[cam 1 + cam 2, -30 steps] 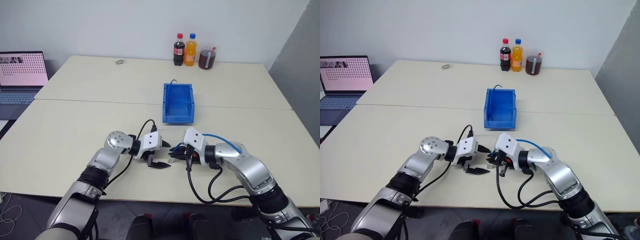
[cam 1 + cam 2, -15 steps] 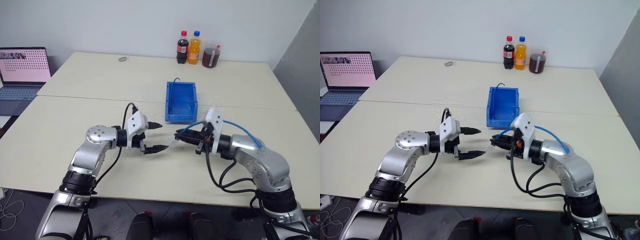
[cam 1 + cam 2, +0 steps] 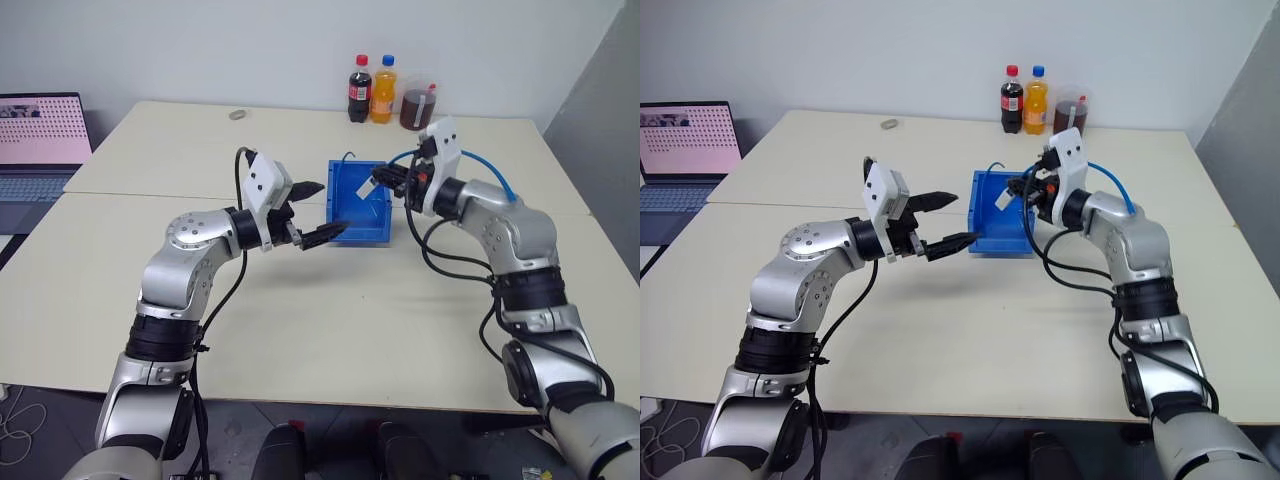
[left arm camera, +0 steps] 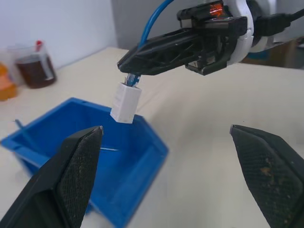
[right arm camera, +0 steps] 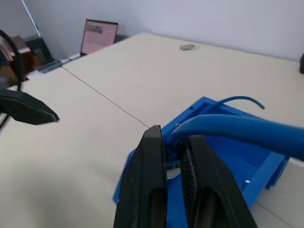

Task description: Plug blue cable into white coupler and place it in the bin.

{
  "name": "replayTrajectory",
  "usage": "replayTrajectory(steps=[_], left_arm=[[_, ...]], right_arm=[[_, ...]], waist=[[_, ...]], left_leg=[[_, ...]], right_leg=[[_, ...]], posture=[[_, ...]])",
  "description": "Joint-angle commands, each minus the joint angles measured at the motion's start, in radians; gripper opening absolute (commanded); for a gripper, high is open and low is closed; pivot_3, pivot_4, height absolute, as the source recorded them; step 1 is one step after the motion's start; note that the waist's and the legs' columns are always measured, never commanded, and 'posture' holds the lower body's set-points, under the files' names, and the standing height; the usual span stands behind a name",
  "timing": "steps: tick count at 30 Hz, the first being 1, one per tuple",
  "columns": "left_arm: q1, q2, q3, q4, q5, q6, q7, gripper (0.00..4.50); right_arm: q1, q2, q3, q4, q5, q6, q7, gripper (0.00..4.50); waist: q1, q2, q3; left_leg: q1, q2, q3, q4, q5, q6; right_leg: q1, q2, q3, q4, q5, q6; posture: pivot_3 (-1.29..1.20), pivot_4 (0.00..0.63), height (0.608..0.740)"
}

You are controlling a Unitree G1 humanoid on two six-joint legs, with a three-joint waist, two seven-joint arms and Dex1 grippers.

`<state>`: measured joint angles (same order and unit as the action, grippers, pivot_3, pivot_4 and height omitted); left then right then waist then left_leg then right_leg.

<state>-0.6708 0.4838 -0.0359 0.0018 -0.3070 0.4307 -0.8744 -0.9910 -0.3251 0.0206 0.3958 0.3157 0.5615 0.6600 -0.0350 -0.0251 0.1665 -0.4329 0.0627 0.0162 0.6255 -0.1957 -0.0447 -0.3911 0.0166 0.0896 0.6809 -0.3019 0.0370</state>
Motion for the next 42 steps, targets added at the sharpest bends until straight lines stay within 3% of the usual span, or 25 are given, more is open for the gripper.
replayTrajectory(steps=[1, 7, 9, 15, 26, 32, 36, 42], left_arm=[[-0.026, -0.013, 0.010, 0.000, 0.046, -0.019, 0.088, 4.50], [-0.036, -0.025, 0.008, 0.042, 0.095, -0.049, 0.159, 4.50], [-0.043, -0.027, 0.006, 0.056, 0.101, -0.062, 0.164, 4.50], [-0.060, -0.027, -0.006, 0.094, 0.122, -0.098, 0.158, 4.50], [-0.078, -0.017, -0.014, 0.144, 0.144, -0.133, 0.136, 4.50], [-0.078, -0.005, -0.008, 0.169, 0.150, -0.139, 0.126, 4.50], [-0.061, 0.024, 0.010, 0.169, 0.145, -0.131, 0.113, 4.50], [0.036, 0.093, 0.117, 0.125, 0.129, -0.160, 0.166, 4.50]], right_arm=[[-0.071, -0.008, 0.020, 0.109, -0.049, -0.087, 0.050, 0.11], [-0.181, -0.007, 0.063, 0.326, -0.124, -0.169, 0.114, 0.11], [-0.218, -0.009, 0.068, 0.401, -0.148, -0.201, 0.128, 0.81], [-0.306, -0.056, 0.111, 0.548, -0.225, -0.250, 0.252, 2.11], [-0.290, -0.208, 0.240, 0.539, -0.374, -0.346, 0.536, 4.48], [-0.221, -0.329, 0.261, 0.407, -0.380, -0.352, 0.734, 4.48], [-0.102, -0.417, 0.213, 0.202, -0.306, -0.283, 0.830, 4.48], [0.267, -0.425, -0.093, -0.296, -0.060, -0.052, 0.638, 4.48]], waist=[[0.001, 0.000, 0.000], [0.002, 0.000, 0.000], [0.002, 0.000, 0.000], [0.002, 0.000, 0.000], [0.002, 0.001, 0.001], [0.003, 0.001, 0.001], [0.004, 0.001, 0.001], [-0.001, 0.001, 0.001]], left_leg=[[0.000, 0.000, 0.000, 0.000, 0.000, 0.000], [-0.001, 0.000, 0.002, 0.000, 0.000, 0.000], [-0.001, 0.000, 0.002, 0.000, 0.000, 0.000], [-0.001, 0.000, 0.005, -0.001, 0.000, 0.000], [-0.001, 0.000, 0.008, -0.001, 0.000, 0.000], [-0.001, 0.000, 0.008, -0.001, 0.000, -0.001], [-0.001, 0.000, 0.008, -0.001, 0.000, -0.001], [-0.001, 0.001, 0.007, -0.001, 0.000, -0.001]], right_leg=[[0.000, 0.000, 0.000, 0.000, 0.000, 0.000], [-0.002, 0.000, 0.001, 0.001, 0.000, 0.000], [-0.003, 0.000, 0.001, 0.001, 0.000, 0.000], [-0.004, 0.000, 0.004, 0.001, 0.000, 0.000], [-0.006, -0.001, 0.006, 0.002, 0.000, 0.000], [-0.006, -0.001, 0.006, 0.002, 0.000, 0.000], [-0.006, -0.001, 0.006, 0.002, 0.000, 0.000], [-0.005, -0.001, 0.006, 0.003, 0.000, 0.000]], posture=[[0.00, 0.150, 0.740], [0.00, 0.150, 0.740], [0.00, 0.150, 0.740], [0.00, 0.150, 0.740], [0.00, 0.150, 0.740], [0.00, 0.150, 0.740], [0.00, 0.150, 0.740], [0.00, 0.150, 0.740]])
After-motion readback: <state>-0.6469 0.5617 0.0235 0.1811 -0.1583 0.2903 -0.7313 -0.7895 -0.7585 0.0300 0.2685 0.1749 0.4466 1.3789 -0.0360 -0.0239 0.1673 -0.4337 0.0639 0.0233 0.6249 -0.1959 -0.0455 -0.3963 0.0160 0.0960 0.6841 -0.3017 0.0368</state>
